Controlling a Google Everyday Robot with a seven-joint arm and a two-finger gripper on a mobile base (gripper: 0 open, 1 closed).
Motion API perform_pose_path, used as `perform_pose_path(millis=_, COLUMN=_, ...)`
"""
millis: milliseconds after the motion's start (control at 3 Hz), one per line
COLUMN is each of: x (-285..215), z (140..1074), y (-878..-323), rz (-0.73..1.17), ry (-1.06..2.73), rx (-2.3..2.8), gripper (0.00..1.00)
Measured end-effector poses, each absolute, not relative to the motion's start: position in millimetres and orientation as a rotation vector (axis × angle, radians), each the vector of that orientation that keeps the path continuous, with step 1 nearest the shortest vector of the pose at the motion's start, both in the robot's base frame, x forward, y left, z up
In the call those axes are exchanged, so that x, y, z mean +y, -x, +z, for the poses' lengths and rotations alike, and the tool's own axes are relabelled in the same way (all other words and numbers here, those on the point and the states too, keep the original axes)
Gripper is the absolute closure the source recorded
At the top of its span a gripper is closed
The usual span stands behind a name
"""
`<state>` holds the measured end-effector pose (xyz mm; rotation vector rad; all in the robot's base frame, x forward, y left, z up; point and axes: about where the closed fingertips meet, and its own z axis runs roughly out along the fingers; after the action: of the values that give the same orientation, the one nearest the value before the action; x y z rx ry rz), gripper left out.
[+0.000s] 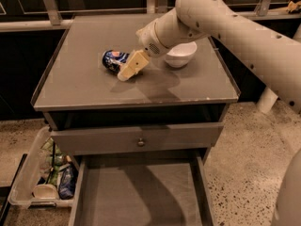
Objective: Place pepsi can into middle drawer
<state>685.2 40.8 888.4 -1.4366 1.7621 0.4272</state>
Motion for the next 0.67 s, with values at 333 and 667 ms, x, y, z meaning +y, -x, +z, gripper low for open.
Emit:
perform_pose_path(millis=333, x=47.4, z=880.7, y=-687.6, rz=0.459, ry=1.432, rx=1.774, gripper=0.0)
perform_pose_path(millis=667, x=52.1, z=870.7, y=-689.8, rz=0.493, ry=1.428, rx=1.8, gripper=0.0)
